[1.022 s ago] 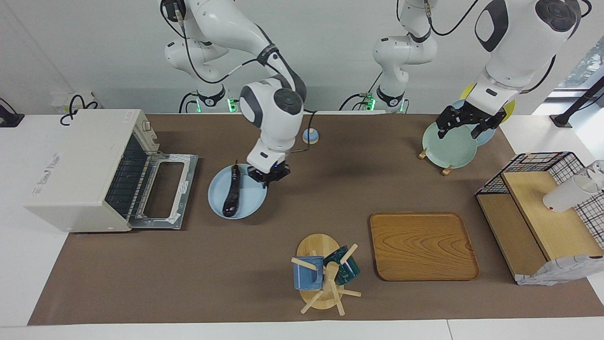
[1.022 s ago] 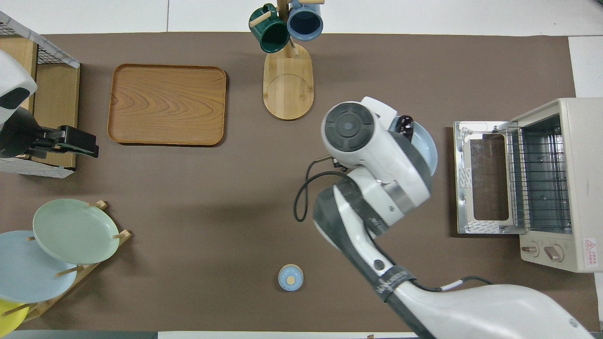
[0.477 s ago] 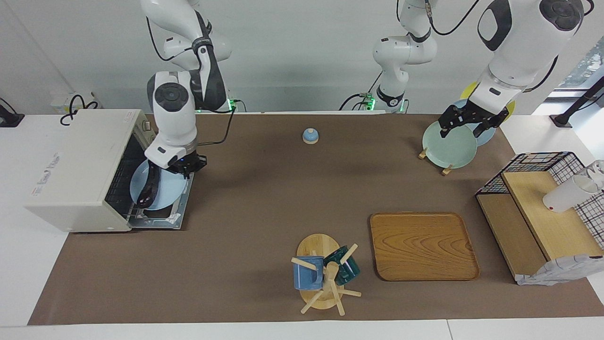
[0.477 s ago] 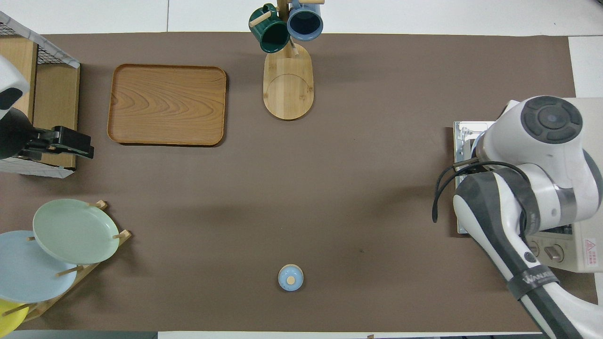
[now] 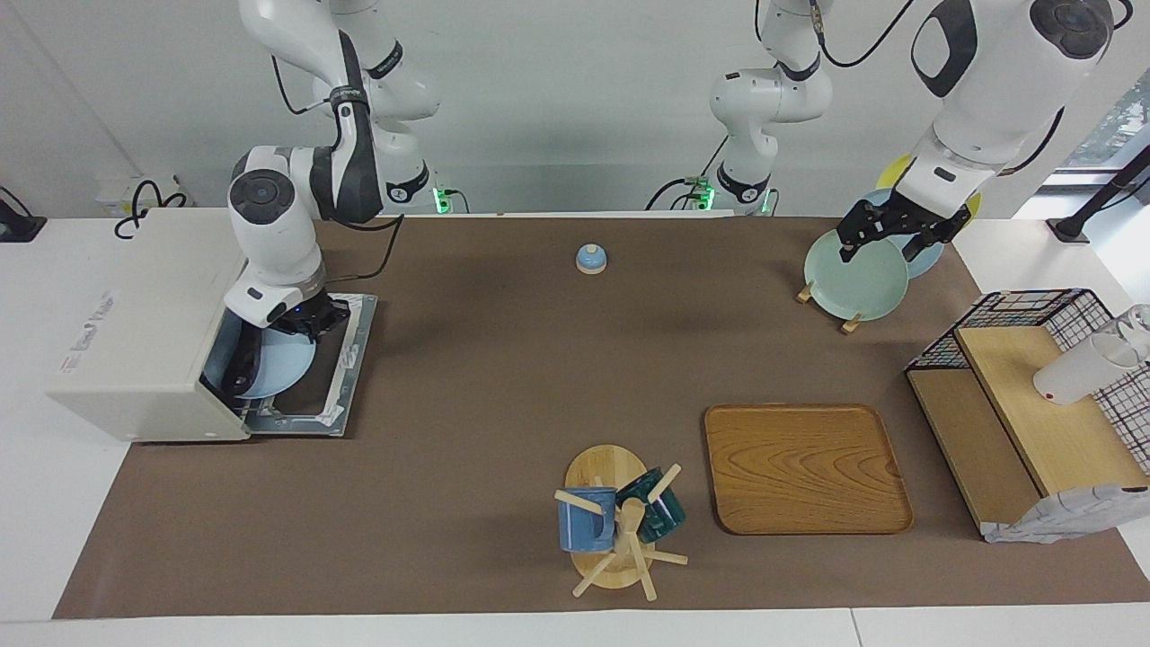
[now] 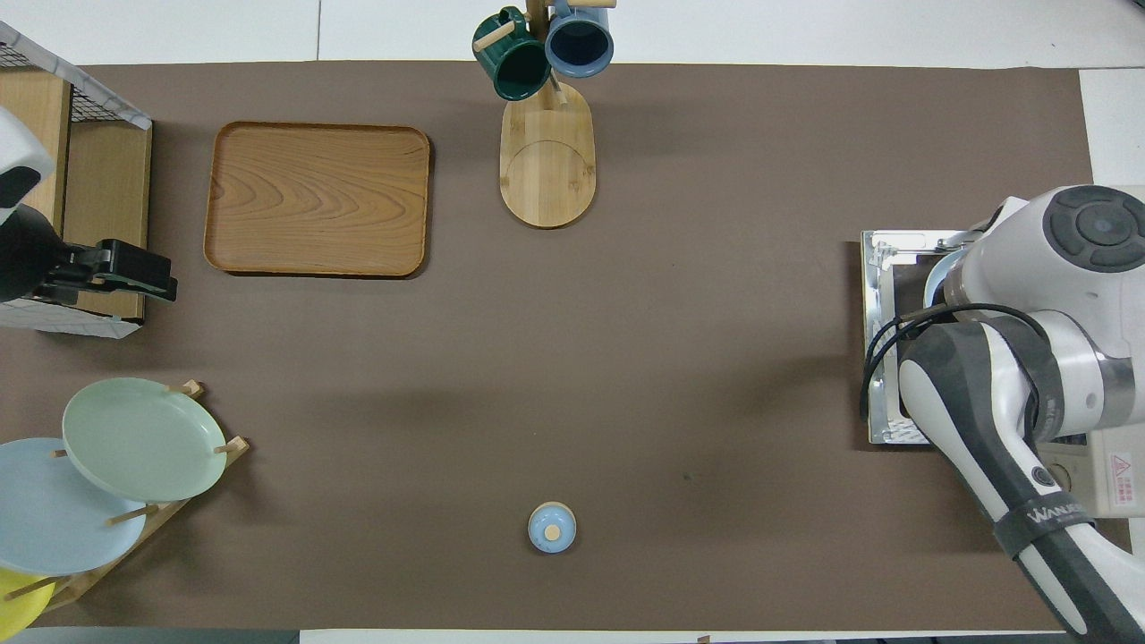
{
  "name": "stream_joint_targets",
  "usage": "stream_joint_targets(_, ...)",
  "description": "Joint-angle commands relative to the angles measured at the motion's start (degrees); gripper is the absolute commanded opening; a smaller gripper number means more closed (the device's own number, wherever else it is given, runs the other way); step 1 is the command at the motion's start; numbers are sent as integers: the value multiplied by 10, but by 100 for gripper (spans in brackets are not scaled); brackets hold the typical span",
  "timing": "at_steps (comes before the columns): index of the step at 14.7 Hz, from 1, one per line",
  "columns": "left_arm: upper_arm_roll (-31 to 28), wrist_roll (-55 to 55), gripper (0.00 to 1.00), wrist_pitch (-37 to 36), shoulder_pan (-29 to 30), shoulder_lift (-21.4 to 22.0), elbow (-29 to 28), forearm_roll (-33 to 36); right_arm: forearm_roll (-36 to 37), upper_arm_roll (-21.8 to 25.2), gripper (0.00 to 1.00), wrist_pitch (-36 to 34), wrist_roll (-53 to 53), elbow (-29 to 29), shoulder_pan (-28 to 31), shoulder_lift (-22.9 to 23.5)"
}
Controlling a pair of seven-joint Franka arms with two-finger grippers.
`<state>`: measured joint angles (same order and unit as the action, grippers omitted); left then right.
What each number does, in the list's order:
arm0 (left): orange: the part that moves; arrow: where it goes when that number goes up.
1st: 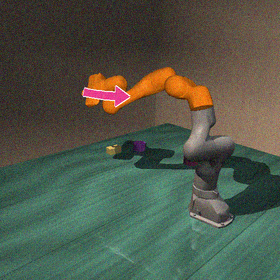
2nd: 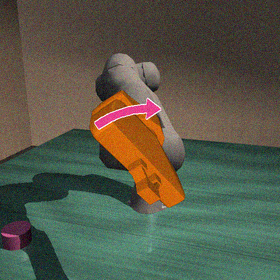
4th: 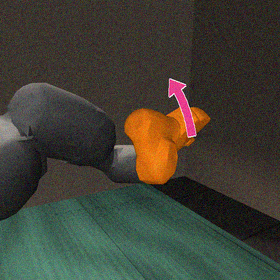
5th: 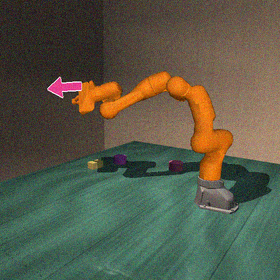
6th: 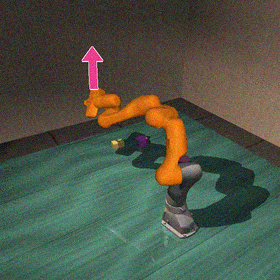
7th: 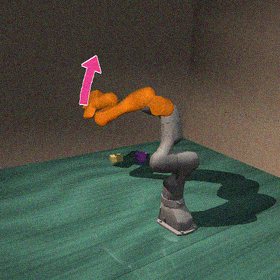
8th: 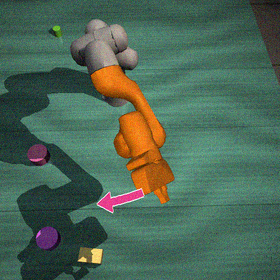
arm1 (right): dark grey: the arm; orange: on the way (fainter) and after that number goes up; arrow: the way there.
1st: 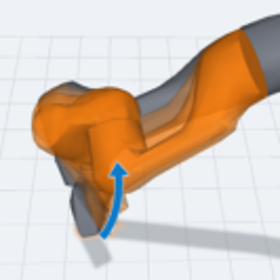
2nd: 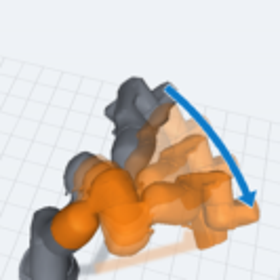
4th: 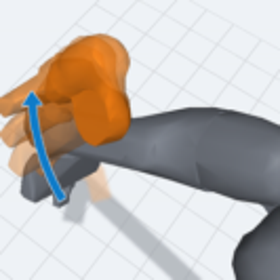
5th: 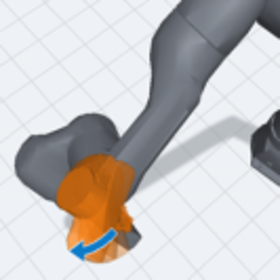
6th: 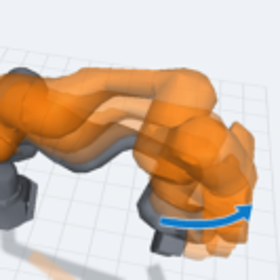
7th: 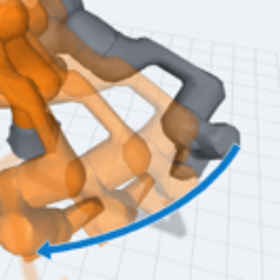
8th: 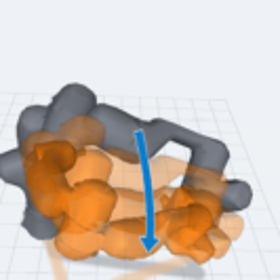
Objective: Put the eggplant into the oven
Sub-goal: 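Release the eggplant inside the oven and pull the right gripper out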
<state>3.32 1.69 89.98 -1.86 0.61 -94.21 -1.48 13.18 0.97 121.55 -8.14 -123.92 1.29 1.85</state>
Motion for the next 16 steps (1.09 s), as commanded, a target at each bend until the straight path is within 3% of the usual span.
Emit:
stream_joint_targets(1,9,-3,100,-12,11,4,3,12,-1,-9,0,18,-17,-34,21,-21)
stream_joint_targets(5,9,1,100,-3,9,3,7,12,-2,-10,0,18,-16,-43,28,-24)
stream_joint_targets(6,9,0,100,-3,9,3,7,12,-1,-10,20,18,-18,-43,28,-23)
stream_joint_targets(10,9,-4,100,-3,11,3,6,12,-11,-11,38,-1,-20,-25,20,-20)
stream_joint_targets(11,8,0,100,-3,11,3,6,12,-31,-12,38,-17,-19,-5,14,-14)
stream_joint_targets(12,6,1,100,-3,12,3,6,12,-47,-13,30,-32,-16,17,0,-6)
stream_joint_targets(14,6,0,100,-4,11,4,4,12,-56,-12,2,-35,2,46,-42,6)
stream_joint_targets(16,6,0,100,-7,11,4,3,12,-56,-12,0,4,82,40,-87,25)
